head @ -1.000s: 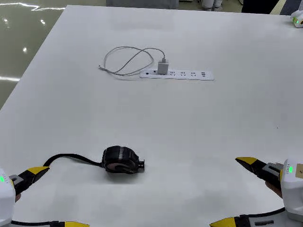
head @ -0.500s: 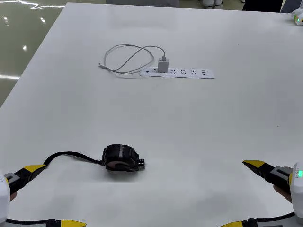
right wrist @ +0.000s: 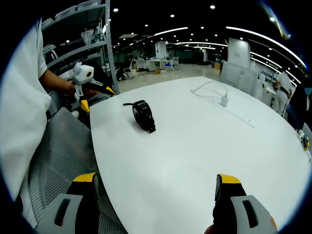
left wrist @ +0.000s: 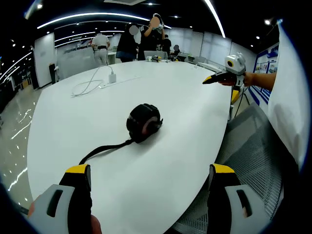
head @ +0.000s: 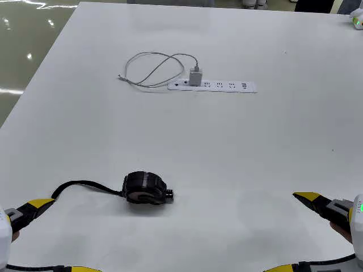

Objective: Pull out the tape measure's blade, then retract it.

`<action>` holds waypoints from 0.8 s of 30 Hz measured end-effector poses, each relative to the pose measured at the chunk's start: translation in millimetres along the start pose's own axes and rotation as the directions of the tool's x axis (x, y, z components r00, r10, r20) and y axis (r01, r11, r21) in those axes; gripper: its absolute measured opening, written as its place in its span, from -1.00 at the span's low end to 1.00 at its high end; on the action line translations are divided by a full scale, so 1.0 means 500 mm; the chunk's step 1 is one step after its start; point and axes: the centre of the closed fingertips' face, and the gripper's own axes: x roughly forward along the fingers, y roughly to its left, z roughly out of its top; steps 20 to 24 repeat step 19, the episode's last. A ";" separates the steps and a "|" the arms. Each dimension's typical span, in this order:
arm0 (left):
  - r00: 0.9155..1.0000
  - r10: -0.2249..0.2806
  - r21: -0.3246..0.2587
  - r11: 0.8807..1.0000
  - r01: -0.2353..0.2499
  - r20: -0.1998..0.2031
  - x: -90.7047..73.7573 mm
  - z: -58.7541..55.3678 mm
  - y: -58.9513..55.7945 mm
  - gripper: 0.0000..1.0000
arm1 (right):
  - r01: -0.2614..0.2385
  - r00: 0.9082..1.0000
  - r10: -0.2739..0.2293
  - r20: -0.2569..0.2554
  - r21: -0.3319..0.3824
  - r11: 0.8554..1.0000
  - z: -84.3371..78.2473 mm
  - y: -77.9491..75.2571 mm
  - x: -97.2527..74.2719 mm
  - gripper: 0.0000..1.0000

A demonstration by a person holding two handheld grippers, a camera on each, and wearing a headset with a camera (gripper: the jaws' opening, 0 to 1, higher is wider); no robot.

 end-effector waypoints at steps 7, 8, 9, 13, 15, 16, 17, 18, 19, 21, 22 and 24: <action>0.999 -0.035 -0.032 0.999 0.034 -0.015 0.001 -0.009 -0.014 0.83 | 0.002 1.000 -0.002 -0.002 0.003 1.000 -0.003 0.001 -0.003 0.98; 1.000 -0.026 -0.030 0.999 0.025 -0.010 0.002 -0.008 -0.011 0.86 | 0.002 1.000 -0.002 -0.002 0.002 1.000 -0.003 0.001 -0.003 0.98; 1.000 -0.028 -0.031 0.999 0.027 -0.009 0.002 -0.007 -0.012 0.96 | 0.001 1.000 -0.001 -0.002 0.003 1.000 -0.003 0.002 -0.003 0.98; 0.999 -0.032 -0.037 0.999 0.032 -0.006 0.002 -0.006 -0.012 0.97 | 0.003 1.000 -0.003 -0.003 0.004 1.000 -0.004 0.001 -0.004 0.98; 0.999 -0.037 -0.040 0.999 0.036 -0.007 0.002 -0.005 -0.013 0.97 | 0.002 1.000 -0.002 -0.002 0.004 1.000 -0.004 0.001 -0.004 0.98; 1.000 -0.023 -0.031 0.999 0.023 -0.004 0.002 -0.004 -0.009 0.97 | 0.003 1.000 -0.003 -0.002 0.003 1.000 -0.005 0.001 -0.005 0.98; 0.999 -0.035 -0.035 0.999 0.035 -0.008 0.002 -0.005 -0.012 0.97 | 0.003 1.000 -0.003 -0.002 0.003 1.000 -0.005 0.001 -0.005 0.98; 1.000 -0.028 -0.035 0.999 0.028 -0.007 0.001 -0.005 -0.009 0.97 | 0.004 1.000 -0.004 -0.003 0.003 1.000 -0.005 0.000 -0.005 0.98; 1.000 -0.028 -0.031 0.999 0.028 -0.007 0.001 -0.004 -0.009 0.97 | 0.004 1.000 -0.004 -0.002 0.004 1.000 -0.005 0.000 -0.006 0.98; 1.000 -0.028 -0.031 0.999 0.028 -0.007 0.001 -0.004 -0.009 0.97 | 0.004 1.000 -0.004 -0.002 0.004 1.000 -0.005 0.000 -0.006 0.98; 1.000 -0.028 -0.031 0.999 0.028 -0.007 0.001 -0.004 -0.009 0.97 | 0.004 1.000 -0.004 -0.002 0.004 1.000 -0.005 0.000 -0.006 0.98; 1.000 -0.028 -0.031 0.999 0.028 -0.007 0.001 -0.004 -0.009 0.97 | 0.004 1.000 -0.004 -0.002 0.004 1.000 -0.005 0.000 -0.006 0.98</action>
